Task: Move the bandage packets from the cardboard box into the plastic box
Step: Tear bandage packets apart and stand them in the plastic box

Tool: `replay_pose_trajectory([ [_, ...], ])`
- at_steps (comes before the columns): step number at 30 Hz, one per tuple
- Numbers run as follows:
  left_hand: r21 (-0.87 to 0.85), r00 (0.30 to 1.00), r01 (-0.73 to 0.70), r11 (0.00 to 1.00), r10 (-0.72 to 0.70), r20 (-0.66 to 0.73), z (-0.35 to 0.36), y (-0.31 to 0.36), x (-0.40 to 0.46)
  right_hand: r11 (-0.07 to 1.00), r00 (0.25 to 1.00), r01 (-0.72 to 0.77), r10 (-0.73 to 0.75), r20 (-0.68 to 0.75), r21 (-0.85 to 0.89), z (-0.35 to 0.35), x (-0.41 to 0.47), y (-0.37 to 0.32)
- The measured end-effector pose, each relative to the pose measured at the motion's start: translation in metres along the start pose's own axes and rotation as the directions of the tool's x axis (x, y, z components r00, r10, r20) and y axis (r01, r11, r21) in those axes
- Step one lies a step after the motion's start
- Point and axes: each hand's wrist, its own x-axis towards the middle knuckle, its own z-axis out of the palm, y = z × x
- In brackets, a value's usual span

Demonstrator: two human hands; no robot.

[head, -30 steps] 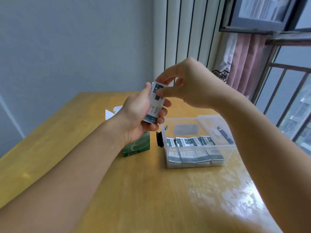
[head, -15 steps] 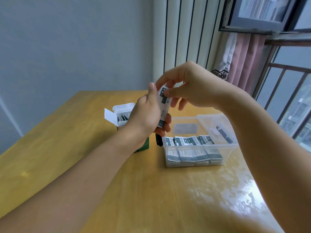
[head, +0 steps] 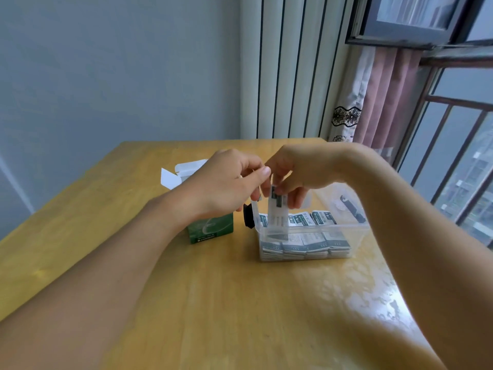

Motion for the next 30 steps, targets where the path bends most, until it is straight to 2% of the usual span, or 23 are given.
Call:
replay_pose_trajectory([
  [4, 0.005, 0.999, -0.013, 1.000, 0.013, 0.052, 0.005, -0.001, -0.001, 0.998, 1.000, 0.008, -0.007, 0.015, -0.061, 0.013, 0.008, -0.006],
  [9, -0.009, 0.999, -0.035, 0.999, 0.036, 0.029, 0.008, 0.000, 0.000, 0.995, 0.999, -0.033, 0.031, -0.021, -0.096, 0.016, 0.014, -0.004],
  [14, -0.025, 0.999, -0.005, 1.000, 0.005, 0.035, 0.009, -0.002, 0.000, 0.993, 0.996, -0.080, 0.083, 0.031, -0.089, 0.024, 0.018, -0.004],
  [30, 0.007, 0.999, -0.029, 1.000, 0.029, 0.029, 0.009, -0.001, 0.000, 0.978, 0.997, -0.083, 0.082, -0.013, -0.191, 0.038, 0.022, -0.010],
])
